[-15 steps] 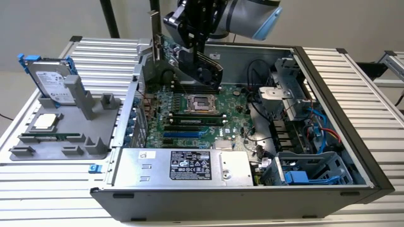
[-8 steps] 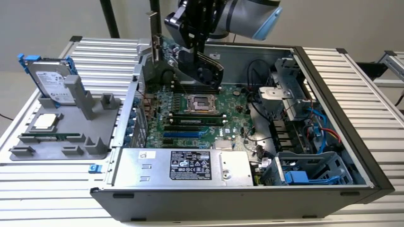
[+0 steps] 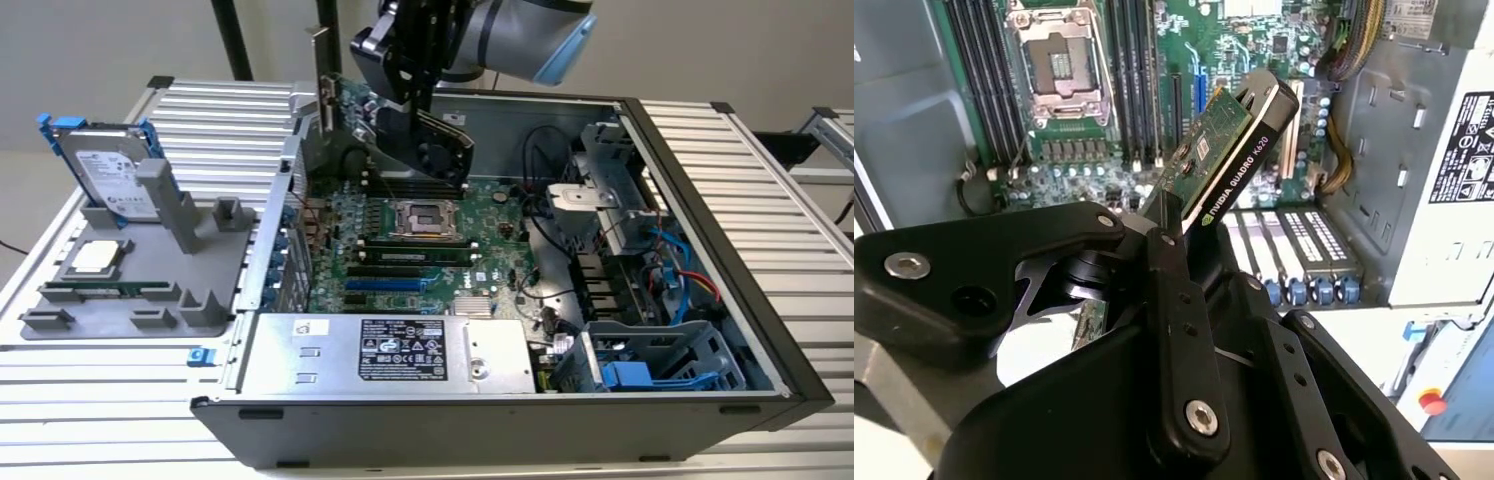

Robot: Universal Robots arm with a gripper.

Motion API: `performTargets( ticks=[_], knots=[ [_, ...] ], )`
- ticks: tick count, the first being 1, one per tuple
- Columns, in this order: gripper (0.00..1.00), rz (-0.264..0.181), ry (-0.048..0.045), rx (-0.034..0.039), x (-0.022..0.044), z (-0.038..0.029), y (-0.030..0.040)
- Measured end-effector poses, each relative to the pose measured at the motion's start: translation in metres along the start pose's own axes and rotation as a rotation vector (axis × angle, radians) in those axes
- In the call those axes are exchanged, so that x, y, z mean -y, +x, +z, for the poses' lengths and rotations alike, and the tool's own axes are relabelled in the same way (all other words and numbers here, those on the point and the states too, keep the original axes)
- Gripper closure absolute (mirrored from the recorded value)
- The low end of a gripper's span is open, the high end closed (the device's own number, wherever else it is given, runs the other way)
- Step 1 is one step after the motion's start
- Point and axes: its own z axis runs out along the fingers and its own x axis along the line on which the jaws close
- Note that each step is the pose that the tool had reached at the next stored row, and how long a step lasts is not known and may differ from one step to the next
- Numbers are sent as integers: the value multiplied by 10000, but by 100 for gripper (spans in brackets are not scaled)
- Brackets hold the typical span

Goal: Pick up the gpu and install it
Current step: 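Insert the gpu into the slot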

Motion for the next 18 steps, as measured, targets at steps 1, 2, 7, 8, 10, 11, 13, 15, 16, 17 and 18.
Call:
performTargets(
  ticks=[1, 2, 7, 8, 10, 11, 13, 15, 16, 17, 18],
  knots=[
    [100, -56, 0, -2, 0, 0, 0],
    [100, -107, 0, -4, 0, 0, 0],
    [100, -406, 0, -16, 0, 0, 0],
    [100, -459, 0, -19, 0, 0, 0],
    [100, -565, 1, -23, 0, 0, 0],
    [100, -617, 1, -25, 0, 0, 0],
    [100, -723, 1, -29, 0, 0, 0],
    [100, -823, 1, -33, 0, 0, 0],
    [100, -877, 1, -36, 0, 0, 0],
    [100, -932, 1, -38, 0, 0, 0],
    [100, -982, 1, -39, 0, 0, 0]
  ],
)
